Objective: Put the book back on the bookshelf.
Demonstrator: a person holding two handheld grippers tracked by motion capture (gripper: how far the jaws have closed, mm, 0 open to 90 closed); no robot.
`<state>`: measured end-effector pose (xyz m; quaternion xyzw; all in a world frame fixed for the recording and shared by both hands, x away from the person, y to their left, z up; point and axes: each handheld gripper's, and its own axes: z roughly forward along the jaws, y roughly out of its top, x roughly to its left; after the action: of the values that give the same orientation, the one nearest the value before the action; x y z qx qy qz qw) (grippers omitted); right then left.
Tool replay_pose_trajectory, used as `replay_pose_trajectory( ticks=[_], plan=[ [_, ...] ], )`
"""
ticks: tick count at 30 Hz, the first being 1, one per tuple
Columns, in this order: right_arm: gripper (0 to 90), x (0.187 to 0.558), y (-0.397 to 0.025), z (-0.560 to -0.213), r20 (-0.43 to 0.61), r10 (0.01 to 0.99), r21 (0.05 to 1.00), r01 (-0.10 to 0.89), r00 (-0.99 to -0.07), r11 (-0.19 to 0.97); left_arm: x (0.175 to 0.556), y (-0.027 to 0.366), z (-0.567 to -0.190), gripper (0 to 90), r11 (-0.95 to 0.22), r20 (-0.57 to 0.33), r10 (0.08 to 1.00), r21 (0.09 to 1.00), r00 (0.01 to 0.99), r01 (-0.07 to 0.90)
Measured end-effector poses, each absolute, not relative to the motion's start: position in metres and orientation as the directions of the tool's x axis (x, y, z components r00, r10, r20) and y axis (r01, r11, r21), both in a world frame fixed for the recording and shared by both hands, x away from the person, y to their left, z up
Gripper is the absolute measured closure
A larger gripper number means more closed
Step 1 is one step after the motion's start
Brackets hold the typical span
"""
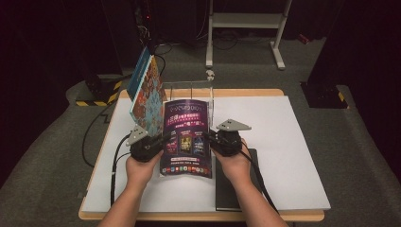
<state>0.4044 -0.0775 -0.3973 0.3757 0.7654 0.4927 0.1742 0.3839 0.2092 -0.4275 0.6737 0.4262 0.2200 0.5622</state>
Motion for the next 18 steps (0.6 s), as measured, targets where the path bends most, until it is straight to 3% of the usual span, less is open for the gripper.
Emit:
replay_pose_trajectory(
  ticks=[4,8,18],
  plan=[
    [80.9,0.410,-0.079,-0.391,0.095,0.749,0.907,0.367,-0.656,0.206,0.387,0.206,-0.422,82.7,-0.009,-0.146,0.835,0.960,0.531,0.279],
    [80.5,0.408,-0.077,-0.397,0.074,0.748,0.914,0.345,-0.660,0.214,0.385,0.206,-0.428,82.7,-0.015,-0.146,0.837,0.957,0.527,0.289],
    [82.0,0.380,-0.082,-0.407,0.076,0.728,0.933,0.306,-0.682,0.189,0.358,0.216,-0.437,78.6,0.028,-0.157,0.823,0.971,0.546,0.237]
  ],
)
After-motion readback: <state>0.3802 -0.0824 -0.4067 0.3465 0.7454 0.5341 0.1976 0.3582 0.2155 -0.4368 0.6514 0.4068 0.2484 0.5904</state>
